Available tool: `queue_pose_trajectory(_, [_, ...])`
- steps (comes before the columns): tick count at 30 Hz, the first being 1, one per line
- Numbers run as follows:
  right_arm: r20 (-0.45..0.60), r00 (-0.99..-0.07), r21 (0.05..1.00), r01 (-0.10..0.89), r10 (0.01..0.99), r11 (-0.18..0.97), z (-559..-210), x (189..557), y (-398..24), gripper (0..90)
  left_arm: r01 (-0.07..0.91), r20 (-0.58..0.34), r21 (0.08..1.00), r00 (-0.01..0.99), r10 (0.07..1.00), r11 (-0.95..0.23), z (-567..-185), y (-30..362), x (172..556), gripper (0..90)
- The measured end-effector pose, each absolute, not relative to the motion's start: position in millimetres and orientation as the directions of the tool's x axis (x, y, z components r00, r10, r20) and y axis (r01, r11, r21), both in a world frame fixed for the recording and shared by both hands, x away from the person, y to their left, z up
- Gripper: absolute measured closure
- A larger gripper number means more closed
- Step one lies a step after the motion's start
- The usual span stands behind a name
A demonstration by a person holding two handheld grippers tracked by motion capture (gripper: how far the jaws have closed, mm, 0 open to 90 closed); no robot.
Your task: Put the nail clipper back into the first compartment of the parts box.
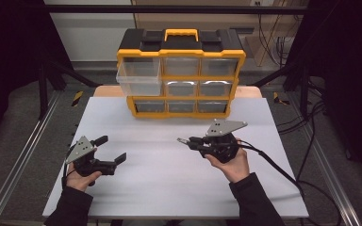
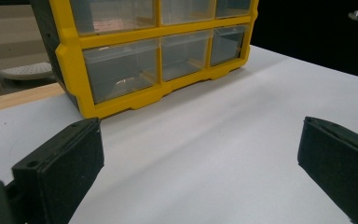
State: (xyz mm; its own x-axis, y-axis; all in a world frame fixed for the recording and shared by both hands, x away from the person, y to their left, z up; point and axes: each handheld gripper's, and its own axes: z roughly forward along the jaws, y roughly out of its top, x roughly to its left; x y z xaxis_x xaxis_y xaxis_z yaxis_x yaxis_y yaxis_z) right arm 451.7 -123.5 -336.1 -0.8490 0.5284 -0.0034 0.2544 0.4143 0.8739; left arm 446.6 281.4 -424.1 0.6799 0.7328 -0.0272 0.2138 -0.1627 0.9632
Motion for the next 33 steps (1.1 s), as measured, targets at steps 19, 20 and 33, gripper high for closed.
queue_pose_trajectory(19, [-0.037,-0.841,0.907,0.199,0.539,0.372,-291,468,-114,79.4,0.216,-0.029,0.963,0.681,0.732,-0.163,-425,281,447,0.1])
queue_pose_trajectory(20, [-0.036,-0.841,0.907,0.199,0.540,0.370,-289,468,-113,79.4,0.216,-0.030,0.963,0.681,0.732,-0.162,-425,281,447,0.1])
queue_pose_trajectory(33, [-0.050,-0.834,0.926,0.168,0.549,0.340,-261,480,-108,79.4,0.218,-0.031,0.963,0.680,0.732,-0.161,-425,282,447,0.1])
